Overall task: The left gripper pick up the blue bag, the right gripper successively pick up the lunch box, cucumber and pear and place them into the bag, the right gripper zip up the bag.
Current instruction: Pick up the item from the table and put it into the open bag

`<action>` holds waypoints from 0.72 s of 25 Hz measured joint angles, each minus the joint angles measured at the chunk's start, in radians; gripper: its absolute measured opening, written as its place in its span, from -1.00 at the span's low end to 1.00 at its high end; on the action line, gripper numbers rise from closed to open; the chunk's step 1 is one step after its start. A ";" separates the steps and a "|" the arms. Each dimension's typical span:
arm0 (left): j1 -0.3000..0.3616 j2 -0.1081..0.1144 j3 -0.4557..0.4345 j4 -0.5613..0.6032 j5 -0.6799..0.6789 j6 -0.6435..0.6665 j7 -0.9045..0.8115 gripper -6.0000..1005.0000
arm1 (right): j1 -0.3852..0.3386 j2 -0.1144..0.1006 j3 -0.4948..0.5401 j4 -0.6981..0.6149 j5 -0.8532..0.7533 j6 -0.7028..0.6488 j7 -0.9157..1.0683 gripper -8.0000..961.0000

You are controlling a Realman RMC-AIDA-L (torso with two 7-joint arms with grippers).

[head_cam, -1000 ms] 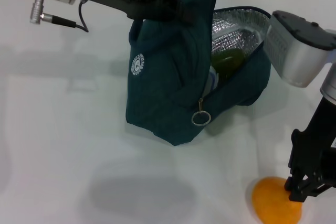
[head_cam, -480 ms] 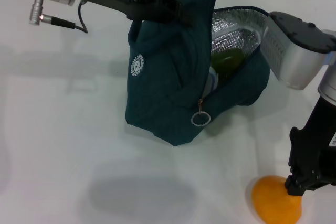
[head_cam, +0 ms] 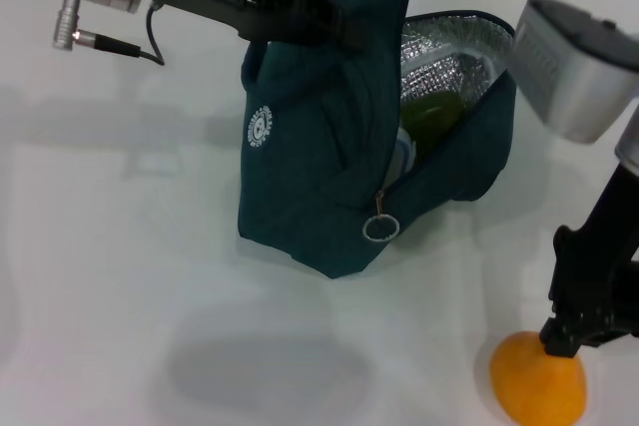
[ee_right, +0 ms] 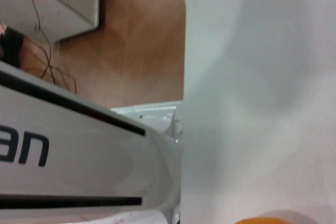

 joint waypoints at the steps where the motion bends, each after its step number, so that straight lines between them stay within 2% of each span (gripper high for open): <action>1: 0.000 0.001 0.000 0.000 0.000 0.001 0.000 -0.84 | -0.001 -0.001 0.017 -0.006 0.000 -0.006 -0.001 -0.90; 11: 0.011 0.012 -0.002 -0.003 0.000 0.002 0.010 -0.85 | -0.022 -0.017 0.273 -0.054 0.001 -0.036 -0.070 -0.90; 18: 0.011 0.012 -0.002 -0.014 0.000 0.006 0.014 -0.84 | -0.020 -0.034 0.368 -0.121 0.003 -0.057 -0.079 -0.90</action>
